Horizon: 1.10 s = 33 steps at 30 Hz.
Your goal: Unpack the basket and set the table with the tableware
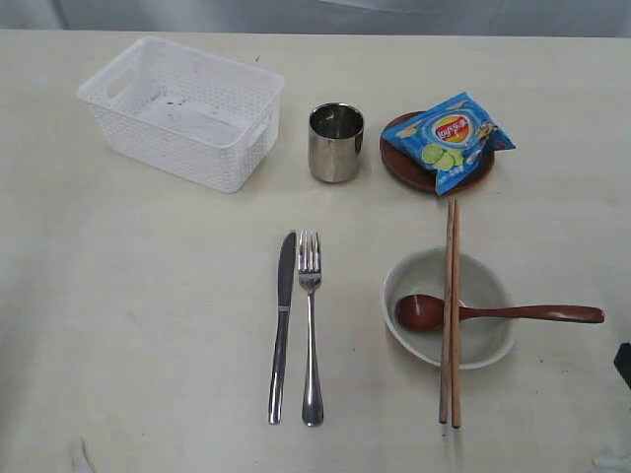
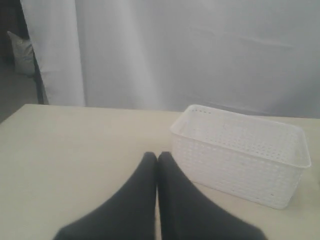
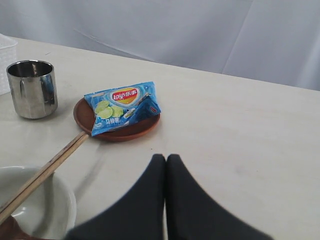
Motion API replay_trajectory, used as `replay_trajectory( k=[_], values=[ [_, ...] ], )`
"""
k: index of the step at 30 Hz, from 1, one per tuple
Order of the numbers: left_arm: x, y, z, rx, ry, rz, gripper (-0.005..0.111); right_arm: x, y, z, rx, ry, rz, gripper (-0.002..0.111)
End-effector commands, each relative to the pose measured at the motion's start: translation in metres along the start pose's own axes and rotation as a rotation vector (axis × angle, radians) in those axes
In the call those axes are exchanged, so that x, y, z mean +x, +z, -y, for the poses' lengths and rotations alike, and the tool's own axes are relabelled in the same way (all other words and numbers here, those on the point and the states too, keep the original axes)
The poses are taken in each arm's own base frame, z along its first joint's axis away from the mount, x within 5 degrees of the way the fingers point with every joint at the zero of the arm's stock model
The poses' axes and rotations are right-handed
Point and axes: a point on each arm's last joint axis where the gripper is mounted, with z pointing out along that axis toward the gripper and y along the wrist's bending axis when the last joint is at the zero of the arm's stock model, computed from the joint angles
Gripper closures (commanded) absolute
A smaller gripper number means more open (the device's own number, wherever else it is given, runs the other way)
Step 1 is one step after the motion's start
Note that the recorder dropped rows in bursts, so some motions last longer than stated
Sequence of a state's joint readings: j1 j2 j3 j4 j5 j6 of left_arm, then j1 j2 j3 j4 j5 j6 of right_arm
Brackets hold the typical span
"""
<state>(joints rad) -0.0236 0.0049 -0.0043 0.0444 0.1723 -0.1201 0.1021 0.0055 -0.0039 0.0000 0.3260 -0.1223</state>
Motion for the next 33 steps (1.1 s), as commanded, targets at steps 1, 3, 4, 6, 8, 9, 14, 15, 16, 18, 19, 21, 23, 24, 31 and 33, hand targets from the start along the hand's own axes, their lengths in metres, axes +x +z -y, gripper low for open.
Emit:
replay_trajectory(
  k=[1,3,4,6,8,9,14,15,16,18,19,21,23,24,31,33],
  values=[
    [0.002,0.000,-0.001,-0.005,0.041,-0.011,0.107,0.001,0.000,0.000,0.000,0.003,0.000,0.108],
    [0.002,0.000,-0.001,-0.005,0.067,-0.012,0.107,0.001,0.000,0.000,0.000,0.003,0.000,0.108],
    [0.003,0.000,-0.001,-0.006,0.080,-0.019,0.107,0.001,0.000,0.000,0.000,0.003,0.000,0.108],
    [0.005,0.000,-0.001,-0.007,0.106,-0.042,0.107,0.001,0.000,0.000,0.000,0.003,0.000,0.108],
    [0.009,0.000,-0.002,-0.011,0.110,-0.086,0.107,0.001,0.000,0.000,0.000,0.003,0.000,0.108],
    [0.010,-0.001,-0.002,-0.013,0.110,-0.103,0.107,0.001,0.000,0.000,0.000,0.003,0.000,0.108],
    [0.014,-0.001,-0.002,-0.008,0.093,-0.144,0.107,0.001,0.000,0.000,0.000,0.003,0.000,0.108],
    [0.014,-0.001,-0.001,-0.001,0.092,-0.144,0.107,0.001,0.000,0.000,0.000,0.003,0.000,0.108],
    [0.014,-0.001,-0.001,0.011,0.094,-0.144,0.107,0.001,0.000,0.000,0.000,0.003,0.000,0.108],
    [0.014,-0.001,0.001,0.038,0.098,-0.145,0.107,0.001,0.000,0.000,0.000,0.005,0.000,0.108],
    [0.014,-0.001,0.002,0.051,0.100,-0.145,0.107,0.001,0.000,0.000,0.000,0.005,0.000,0.108],
    [0.015,-0.001,0.003,0.074,0.101,-0.146,0.107,0.001,0.000,0.000,0.000,0.005,0.000,0.108],
    [0.015,-0.001,0.003,0.077,0.102,-0.146,0.107,0.001,0.000,0.000,0.000,0.005,0.000,0.108],
    [0.015,-0.001,0.003,0.077,0.102,-0.146,0.107,0.001,0.000,0.000,0.000,0.005,0.000,0.108],
    [0.015,-0.001,0.003,0.077,0.102,-0.146,0.107,0.001,0.000,0.000,0.000,0.005,0.000,0.108],
    [0.015,-0.001,0.003,0.077,0.102,-0.146,0.107,0.001,0.000,0.000,0.000,0.005,0.000,0.108]
  ],
)
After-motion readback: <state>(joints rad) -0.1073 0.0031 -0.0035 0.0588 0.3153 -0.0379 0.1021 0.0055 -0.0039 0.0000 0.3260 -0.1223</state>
